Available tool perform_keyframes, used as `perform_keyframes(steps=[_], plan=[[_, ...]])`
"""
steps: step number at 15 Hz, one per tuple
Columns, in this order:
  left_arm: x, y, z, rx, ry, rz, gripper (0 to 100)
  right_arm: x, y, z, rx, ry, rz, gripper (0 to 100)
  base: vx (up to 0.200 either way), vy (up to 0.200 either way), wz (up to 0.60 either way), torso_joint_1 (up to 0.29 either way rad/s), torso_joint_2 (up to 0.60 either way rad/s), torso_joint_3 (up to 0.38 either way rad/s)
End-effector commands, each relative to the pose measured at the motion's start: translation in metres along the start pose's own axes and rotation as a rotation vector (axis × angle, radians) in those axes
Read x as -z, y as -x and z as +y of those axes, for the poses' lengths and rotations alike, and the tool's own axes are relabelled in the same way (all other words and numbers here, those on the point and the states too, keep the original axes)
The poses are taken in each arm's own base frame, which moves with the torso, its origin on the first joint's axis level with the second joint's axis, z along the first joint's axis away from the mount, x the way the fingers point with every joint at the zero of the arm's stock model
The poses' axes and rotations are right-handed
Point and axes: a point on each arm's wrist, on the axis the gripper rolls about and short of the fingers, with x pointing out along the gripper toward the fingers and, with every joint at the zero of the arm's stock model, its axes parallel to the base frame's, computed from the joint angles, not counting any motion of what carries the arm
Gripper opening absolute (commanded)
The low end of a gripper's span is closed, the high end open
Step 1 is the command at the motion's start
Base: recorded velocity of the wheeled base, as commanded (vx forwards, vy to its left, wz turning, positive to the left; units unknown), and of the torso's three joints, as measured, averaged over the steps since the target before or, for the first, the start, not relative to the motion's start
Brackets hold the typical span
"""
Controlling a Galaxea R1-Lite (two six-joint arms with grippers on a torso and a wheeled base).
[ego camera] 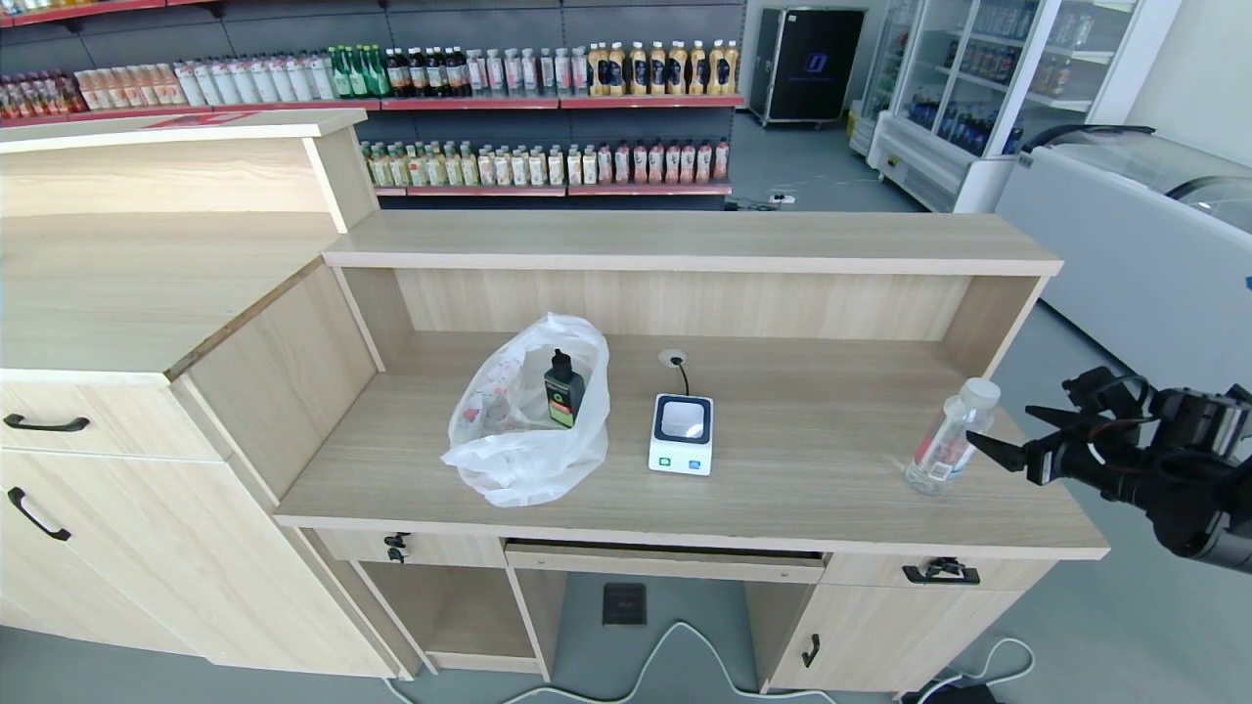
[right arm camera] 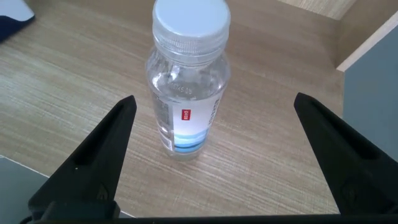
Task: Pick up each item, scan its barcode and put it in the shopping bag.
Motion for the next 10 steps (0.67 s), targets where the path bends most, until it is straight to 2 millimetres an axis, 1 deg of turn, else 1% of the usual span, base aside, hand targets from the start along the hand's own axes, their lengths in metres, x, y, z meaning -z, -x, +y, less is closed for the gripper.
perform_keyframes(steps=[1, 4, 10], plan=[[0.000, 0.000, 0.000, -0.001, 0.000, 0.000, 100, 0.010, -0.008, 0.006, -0.018, -0.005, 0.006, 100, 0.000, 0.000, 0.00, 0.000, 0.00, 0.000], [0.000, 0.000, 0.000, -0.001, 0.000, 0.000, 100, 0.012, -0.018, 0.006, -0.026, 0.006, -0.011, 100, 0.000, 0.000, 0.00, 0.000, 0.00, 0.000], [0.000, 0.000, 0.000, -0.001, 0.000, 0.000, 100, 0.015, -0.030, 0.009, -0.041, 0.011, -0.024, 100, 0.000, 0.000, 0.00, 0.000, 0.00, 0.000]])
